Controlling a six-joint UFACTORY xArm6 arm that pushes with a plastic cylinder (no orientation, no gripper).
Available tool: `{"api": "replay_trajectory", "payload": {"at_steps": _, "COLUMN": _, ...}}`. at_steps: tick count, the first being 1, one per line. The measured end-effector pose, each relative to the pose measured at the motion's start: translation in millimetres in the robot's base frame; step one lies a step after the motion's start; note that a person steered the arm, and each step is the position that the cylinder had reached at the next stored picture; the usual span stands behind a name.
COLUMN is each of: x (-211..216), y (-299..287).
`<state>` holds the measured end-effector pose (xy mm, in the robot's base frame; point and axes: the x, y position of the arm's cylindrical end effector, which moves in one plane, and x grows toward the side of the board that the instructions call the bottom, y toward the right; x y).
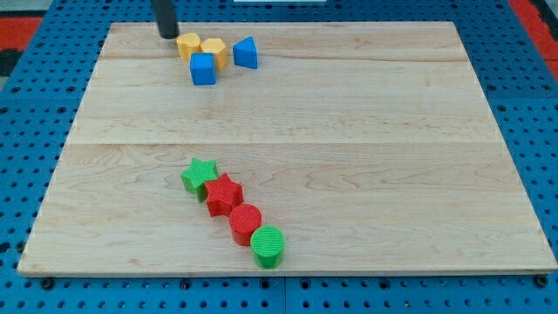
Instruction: Push green circle into yellow hexagon
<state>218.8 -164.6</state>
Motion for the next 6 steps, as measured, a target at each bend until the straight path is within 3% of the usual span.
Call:
{"api": "replay_trajectory", "payload": {"at_steps": 1, "x": 29, "y": -15}}
{"api": "replay_trajectory", "payload": {"at_steps": 2, "x": 122, "y": -68}}
{"api": "replay_trajectory", "payload": {"at_steps": 3, "x": 261, "y": -53}}
{"api": "replay_trajectory", "payload": {"at_steps": 4, "x": 364, "y": -30}}
{"api": "replay_trajectory", "payload": {"at_steps": 5, "x": 400, "y": 30}}
{"api": "replay_trajectory", "payload": {"at_steps": 6, "x": 399, "y": 60}}
